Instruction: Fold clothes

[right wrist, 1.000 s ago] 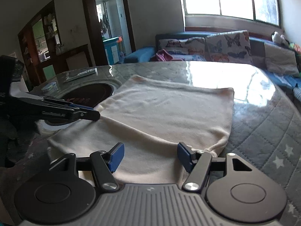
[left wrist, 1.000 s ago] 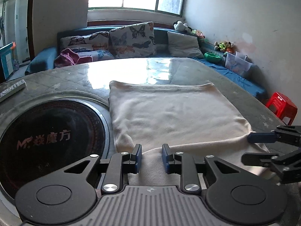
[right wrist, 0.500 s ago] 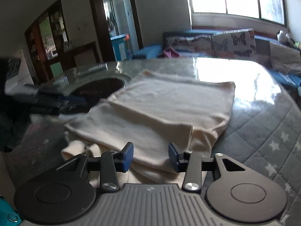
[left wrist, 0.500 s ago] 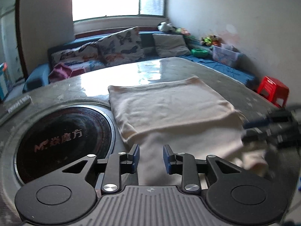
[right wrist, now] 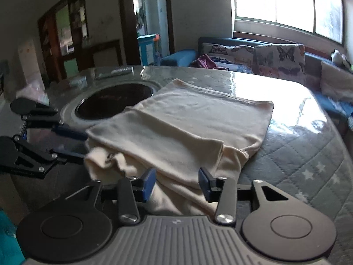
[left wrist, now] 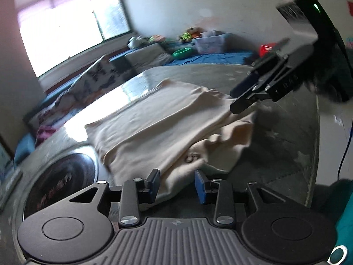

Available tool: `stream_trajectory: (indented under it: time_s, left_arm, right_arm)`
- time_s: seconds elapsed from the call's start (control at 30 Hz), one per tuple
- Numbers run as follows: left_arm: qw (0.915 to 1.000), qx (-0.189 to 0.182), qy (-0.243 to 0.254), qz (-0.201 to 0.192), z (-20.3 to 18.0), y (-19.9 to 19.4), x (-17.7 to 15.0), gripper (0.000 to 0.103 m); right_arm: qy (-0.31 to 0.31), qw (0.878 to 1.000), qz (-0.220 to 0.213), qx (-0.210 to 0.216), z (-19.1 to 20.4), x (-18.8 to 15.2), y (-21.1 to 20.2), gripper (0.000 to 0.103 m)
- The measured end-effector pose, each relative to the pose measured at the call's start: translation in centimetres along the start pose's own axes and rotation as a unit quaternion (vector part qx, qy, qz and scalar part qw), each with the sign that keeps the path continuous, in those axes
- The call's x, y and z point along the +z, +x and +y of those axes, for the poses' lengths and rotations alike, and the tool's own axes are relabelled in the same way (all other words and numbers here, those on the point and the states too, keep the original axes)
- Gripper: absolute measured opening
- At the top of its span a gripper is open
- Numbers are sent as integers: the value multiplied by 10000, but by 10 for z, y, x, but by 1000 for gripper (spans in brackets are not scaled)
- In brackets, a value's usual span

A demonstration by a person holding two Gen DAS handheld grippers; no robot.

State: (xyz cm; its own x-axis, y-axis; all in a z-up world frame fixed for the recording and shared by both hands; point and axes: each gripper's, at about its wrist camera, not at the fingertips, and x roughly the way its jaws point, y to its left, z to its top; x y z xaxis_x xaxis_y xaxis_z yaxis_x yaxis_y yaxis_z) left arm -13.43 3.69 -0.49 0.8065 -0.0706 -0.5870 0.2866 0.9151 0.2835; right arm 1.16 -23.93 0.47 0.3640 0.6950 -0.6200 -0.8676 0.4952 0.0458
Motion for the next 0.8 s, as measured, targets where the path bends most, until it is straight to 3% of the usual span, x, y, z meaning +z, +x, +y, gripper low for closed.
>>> stream_trajectory:
  time_s: [0.1,0.23,0.37,0.43,0.47,0.53,0.7,0.8]
  left_arm:
    - [9997,-30,248,-38,-8,6,-1,39]
    - [9987,-75,495,-82,-15,10,-5,39]
    - [9975,-53,676,-195,-18,14,-6,39]
    - [9975,-67,658,-240,-17,15,-5,38]
    - [9977,-89,612,-260,-15,16,-4,36]
    - [9984,-151,458,-293,-9,16,0,16]
    - [9987,-275,-130,-417,15,17,16,10]
    - [9972,-310,-488,-464,31,21,27,10]
  right_arm:
    - [-316,9994,107,-90,6,-4,-6,53]
    - [-723,9970,211,-190,14,-10,-11,62]
    - [-1219,9920,263,-212,23,-16,-11,78]
    - [-1450,9888,255,-233,29,-18,-10,80]
    - [-1584,9868,246,-250,32,-20,-9,82]
    - [-1836,9824,206,-272,37,-22,-8,82]
    - [-2101,9771,48,-334,43,-22,1,82]
    - [-2132,9763,-49,-367,42,-19,9,74]
